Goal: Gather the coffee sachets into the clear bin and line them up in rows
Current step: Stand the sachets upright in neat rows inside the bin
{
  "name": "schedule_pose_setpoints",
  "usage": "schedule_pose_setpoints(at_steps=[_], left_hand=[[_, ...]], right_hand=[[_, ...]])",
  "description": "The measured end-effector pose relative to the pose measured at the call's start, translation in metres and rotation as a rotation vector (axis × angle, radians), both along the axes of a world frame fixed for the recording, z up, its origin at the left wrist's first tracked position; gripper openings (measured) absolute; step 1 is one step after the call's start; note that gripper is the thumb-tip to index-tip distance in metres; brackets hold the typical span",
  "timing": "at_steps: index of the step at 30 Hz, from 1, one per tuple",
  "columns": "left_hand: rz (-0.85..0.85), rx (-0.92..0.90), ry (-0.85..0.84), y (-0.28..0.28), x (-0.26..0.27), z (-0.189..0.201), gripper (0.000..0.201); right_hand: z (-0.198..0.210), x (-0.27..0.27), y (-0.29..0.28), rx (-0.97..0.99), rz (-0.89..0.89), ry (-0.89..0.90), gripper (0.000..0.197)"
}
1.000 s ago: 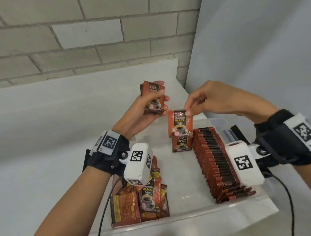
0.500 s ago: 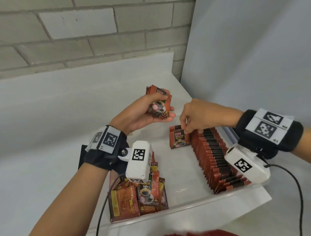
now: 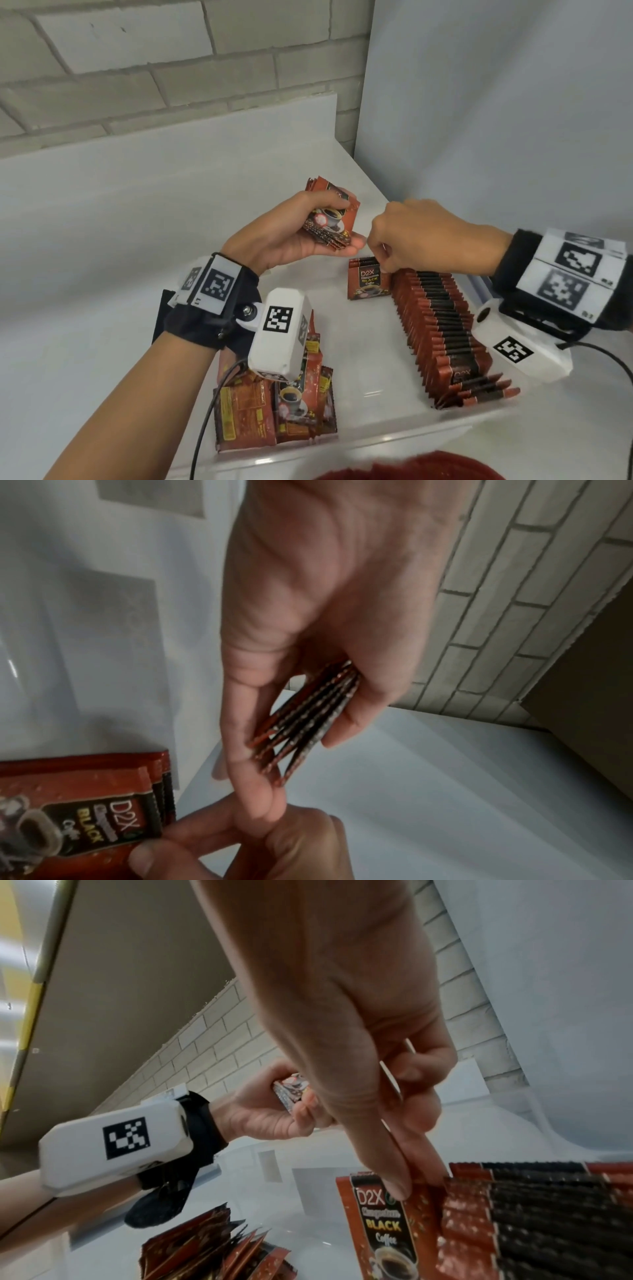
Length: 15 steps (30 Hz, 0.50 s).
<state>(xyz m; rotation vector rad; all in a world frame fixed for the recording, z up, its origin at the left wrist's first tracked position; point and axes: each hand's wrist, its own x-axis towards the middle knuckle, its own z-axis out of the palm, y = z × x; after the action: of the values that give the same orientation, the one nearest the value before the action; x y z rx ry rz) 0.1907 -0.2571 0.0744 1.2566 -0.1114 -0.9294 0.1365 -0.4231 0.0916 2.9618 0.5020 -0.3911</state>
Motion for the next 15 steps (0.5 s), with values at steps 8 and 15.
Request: schedule_pose_setpoints(at_steps=[8,15], left_hand=[[0.005,-0.094,0.017,0.0000,-0.0013,0.0001,0.021],[0.036,-0.163,-0.063,0.0011,-0.0008,-0.0018,0.026]], right_hand=[[0.0003,-0.0046,-0.0067,0.063,-0.011,0.003,0.018],[0.0019,-0.0025,-0.0093,0.087,-0.045,0.047,0.009]])
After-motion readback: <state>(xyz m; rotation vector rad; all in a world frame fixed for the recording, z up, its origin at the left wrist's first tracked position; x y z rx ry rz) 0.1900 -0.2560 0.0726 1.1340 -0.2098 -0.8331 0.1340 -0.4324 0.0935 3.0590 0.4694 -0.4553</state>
